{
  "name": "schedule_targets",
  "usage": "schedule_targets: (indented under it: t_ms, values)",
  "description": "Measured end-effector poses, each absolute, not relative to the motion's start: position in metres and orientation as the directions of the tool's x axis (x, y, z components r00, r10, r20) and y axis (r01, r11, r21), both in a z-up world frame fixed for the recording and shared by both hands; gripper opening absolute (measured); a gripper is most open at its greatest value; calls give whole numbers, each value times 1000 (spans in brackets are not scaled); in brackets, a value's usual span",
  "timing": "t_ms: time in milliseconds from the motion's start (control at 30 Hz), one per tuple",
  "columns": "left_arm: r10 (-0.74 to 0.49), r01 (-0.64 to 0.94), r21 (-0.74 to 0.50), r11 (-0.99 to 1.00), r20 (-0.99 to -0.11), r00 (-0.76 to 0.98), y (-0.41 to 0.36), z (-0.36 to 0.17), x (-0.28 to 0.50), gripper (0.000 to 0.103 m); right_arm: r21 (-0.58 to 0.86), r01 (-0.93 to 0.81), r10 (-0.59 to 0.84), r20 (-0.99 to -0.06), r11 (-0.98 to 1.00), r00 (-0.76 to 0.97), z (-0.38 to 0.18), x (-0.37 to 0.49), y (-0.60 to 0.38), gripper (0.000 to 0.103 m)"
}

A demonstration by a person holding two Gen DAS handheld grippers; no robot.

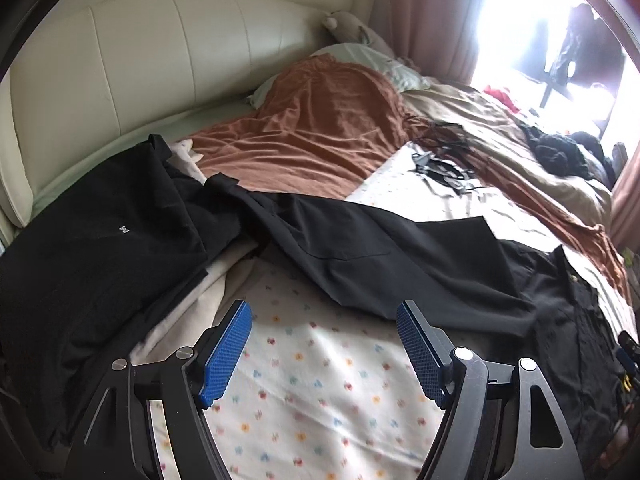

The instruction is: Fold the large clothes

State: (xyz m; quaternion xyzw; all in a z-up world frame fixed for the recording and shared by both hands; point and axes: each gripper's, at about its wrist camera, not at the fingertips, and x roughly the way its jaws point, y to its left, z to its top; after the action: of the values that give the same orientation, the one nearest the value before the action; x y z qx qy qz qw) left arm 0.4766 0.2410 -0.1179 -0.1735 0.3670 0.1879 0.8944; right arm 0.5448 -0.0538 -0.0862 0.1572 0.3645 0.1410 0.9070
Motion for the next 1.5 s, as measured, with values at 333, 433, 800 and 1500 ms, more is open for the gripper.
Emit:
schedule_targets:
  t_ms: [333,433,800,1500]
  values:
    - [242,-569,-148,809,-798,551,287,-178,539,66,423,-158,424,-664,892,616,-122,612,-17,49]
    - [227,-585,-152,796,-822,522,298,-196,554,61,448,-151,446,-682,881,579,-142,629,-7,39]
    - [240,-571,-154,807,-798,553,302,-205,588,2,612,-78,582,-694,787,423,-212,657,3,7]
    - [50,-158,-204,966,-453,890,144,38,596,1,575,-98,494,-588,812,640,-108,559,-94,31]
